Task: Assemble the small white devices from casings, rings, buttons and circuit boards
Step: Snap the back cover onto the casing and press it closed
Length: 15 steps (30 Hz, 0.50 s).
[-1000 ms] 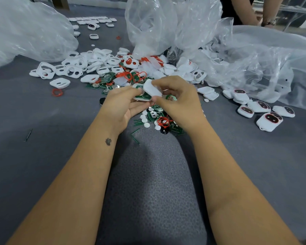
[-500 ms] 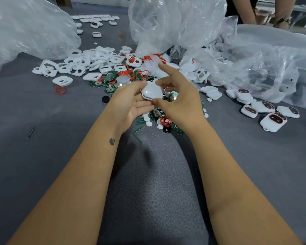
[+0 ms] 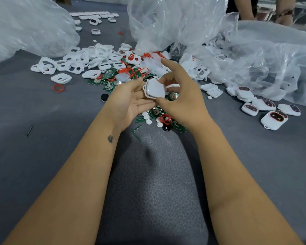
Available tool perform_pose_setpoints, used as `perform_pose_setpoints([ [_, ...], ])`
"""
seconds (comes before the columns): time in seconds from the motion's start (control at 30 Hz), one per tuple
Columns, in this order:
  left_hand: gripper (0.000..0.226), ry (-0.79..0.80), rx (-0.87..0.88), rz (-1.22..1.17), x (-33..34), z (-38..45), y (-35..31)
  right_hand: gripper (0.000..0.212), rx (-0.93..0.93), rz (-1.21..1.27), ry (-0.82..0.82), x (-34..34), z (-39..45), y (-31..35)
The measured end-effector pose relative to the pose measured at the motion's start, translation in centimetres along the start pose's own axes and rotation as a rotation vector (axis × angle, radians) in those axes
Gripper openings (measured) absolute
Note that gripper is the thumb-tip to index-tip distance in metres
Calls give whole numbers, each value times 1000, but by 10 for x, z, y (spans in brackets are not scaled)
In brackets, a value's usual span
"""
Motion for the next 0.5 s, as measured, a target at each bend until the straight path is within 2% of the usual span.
perform_pose_setpoints([
  [0.23, 29, -30, 41, 77, -4, 2, 1, 78, -59, -107, 70, -1, -1, 3],
  [0.37, 22, 65, 86, 293, -4, 1, 3, 78, -59, -136, 61, -1, -1, 2],
  [0.5, 20, 111, 102, 272, -3, 1, 3, 80, 18, -70, 39, -4, 0, -3],
])
Point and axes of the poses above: each hand's wrist, its own z-axis towards the middle knuckle, its own x-axis out of the palm, y = z × x, the point moved 3 cm from there along z, towards the middle knuckle, and after that the axes turned 10 degrees about -z, right-handed, at the moved point
